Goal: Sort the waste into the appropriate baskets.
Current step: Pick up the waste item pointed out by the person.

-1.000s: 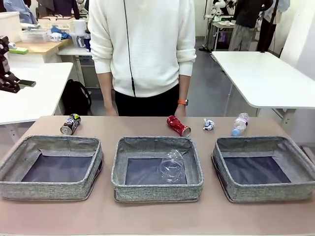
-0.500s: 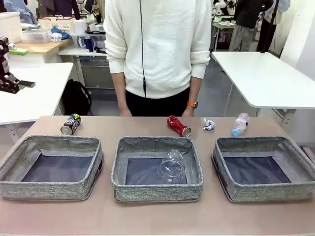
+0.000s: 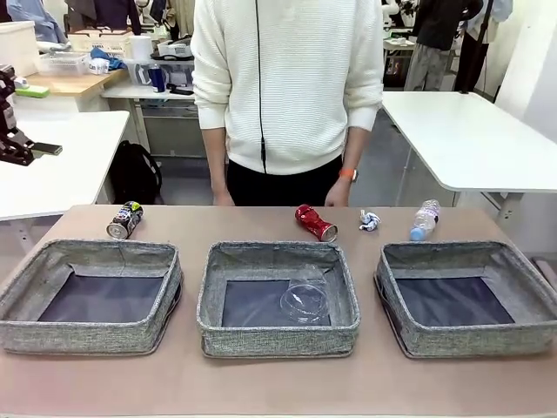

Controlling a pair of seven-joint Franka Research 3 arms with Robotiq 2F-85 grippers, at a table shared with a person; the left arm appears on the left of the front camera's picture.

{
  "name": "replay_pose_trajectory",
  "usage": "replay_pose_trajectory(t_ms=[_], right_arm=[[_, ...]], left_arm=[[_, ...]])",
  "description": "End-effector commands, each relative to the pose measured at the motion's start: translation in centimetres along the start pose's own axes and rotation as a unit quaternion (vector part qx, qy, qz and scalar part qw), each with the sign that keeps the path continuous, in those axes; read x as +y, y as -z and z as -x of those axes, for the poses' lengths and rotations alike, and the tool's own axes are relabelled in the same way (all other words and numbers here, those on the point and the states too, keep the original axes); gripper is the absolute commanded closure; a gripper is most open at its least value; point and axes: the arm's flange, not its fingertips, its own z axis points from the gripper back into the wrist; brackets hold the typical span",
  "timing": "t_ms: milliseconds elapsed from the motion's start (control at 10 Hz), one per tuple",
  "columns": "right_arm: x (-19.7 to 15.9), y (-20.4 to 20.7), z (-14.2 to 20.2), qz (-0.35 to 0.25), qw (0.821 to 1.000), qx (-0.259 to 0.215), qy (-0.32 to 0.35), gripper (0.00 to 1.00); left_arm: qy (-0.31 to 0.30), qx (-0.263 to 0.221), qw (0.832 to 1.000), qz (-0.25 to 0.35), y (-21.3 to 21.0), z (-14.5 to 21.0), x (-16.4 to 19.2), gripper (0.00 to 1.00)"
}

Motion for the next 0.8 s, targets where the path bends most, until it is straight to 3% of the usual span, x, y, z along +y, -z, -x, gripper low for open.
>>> replay_pose_trajectory(t_ms=[0,700], right_arm=[[0.07,0.16,0.06,-0.012,1.0,-0.004,-0.013,0.0],[0.07,0.16,0.06,-0.012,1.0,-0.004,-0.013,0.0]], left_arm=[[0.006,0.006,1.0,0.002,-0.21,0.28,-0.01,0.0],[0.006,0.006,1.0,0.002,-0.21,0.28,-0.01,0.0]])
